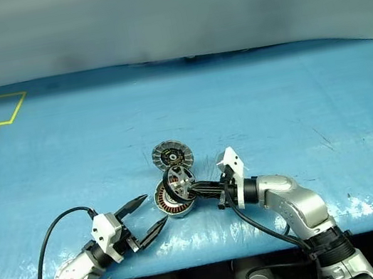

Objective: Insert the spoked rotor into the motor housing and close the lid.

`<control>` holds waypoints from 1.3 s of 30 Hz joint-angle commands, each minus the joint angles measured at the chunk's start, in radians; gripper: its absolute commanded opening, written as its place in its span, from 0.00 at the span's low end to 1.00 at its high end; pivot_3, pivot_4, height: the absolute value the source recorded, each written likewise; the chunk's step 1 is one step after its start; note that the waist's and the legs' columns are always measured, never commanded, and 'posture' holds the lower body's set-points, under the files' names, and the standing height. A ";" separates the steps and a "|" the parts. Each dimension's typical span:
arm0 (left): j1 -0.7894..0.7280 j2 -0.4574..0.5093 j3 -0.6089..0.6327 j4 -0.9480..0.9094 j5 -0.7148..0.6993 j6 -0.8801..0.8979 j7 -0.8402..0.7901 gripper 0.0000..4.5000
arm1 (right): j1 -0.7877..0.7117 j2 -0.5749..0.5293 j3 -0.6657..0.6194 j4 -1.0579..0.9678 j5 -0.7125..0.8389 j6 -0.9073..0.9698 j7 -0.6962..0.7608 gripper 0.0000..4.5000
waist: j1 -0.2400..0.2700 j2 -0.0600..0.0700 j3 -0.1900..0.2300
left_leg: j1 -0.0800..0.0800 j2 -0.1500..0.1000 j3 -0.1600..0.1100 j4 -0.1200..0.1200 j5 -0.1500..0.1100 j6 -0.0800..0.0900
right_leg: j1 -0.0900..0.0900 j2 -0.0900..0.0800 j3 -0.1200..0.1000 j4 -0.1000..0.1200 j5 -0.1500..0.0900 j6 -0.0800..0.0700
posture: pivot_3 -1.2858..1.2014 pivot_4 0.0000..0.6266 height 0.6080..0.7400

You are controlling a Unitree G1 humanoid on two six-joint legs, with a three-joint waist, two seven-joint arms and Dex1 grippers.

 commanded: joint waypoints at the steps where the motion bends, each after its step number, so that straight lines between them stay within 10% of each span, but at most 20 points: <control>1: 0.002 -0.007 0.006 0.001 0.000 -0.024 0.001 0.93 | -0.018 0.002 0.006 0.001 -0.008 -0.024 0.011 0.06 | 0.000 0.000 0.000 | 0.000 0.000 0.000 0.000 0.000 0.000 | 0.000 0.000 0.000 0.000 0.000 0.000 | 0.52 0.24 1.00; 8: 0.005 -0.005 0.009 0.010 0.001 -0.031 0.002 0.93 | -0.019 0.003 0.017 0.004 -0.021 -0.041 0.022 0.54 | 0.000 0.000 0.000 | 0.000 0.000 0.000 0.000 0.000 0.000 | 0.000 0.000 0.000 0.000 0.000 0.000 | 0.52 0.24 1.00; 18: 0.002 -0.005 0.009 0.022 -0.002 -0.042 -0.001 0.93 | -0.025 0.025 0.003 0.007 -0.015 -0.040 0.008 0.54 | 0.000 0.000 0.000 | 0.000 0.000 0.000 0.000 0.000 0.000 | 0.000 0.000 0.000 0.000 0.000 0.000 | 0.52 0.24 1.00; 27: 0.007 -0.002 0.017 0.028 -0.005 -0.047 -0.002 0.93 | -0.031 0.018 -0.042 0.019 -0.011 -0.043 -0.007 0.00 | 0.000 0.000 0.000 | 0.000 0.000 0.000 0.000 0.000 0.000 | 0.000 0.000 0.000 0.000 0.000 0.000 | 0.52 0.24 1.00; 39: 0.033 0.000 0.044 0.013 -0.014 -0.048 0.005 0.93 | -0.192 0.047 -0.110 0.240 -0.192 -0.136 -0.253 0.00 | -0.007 0.000 0.000 | 0.001 0.000 0.000 0.000 0.000 0.000 | -0.001 0.000 0.000 0.001 0.000 0.000 | 0.52 0.24 1.00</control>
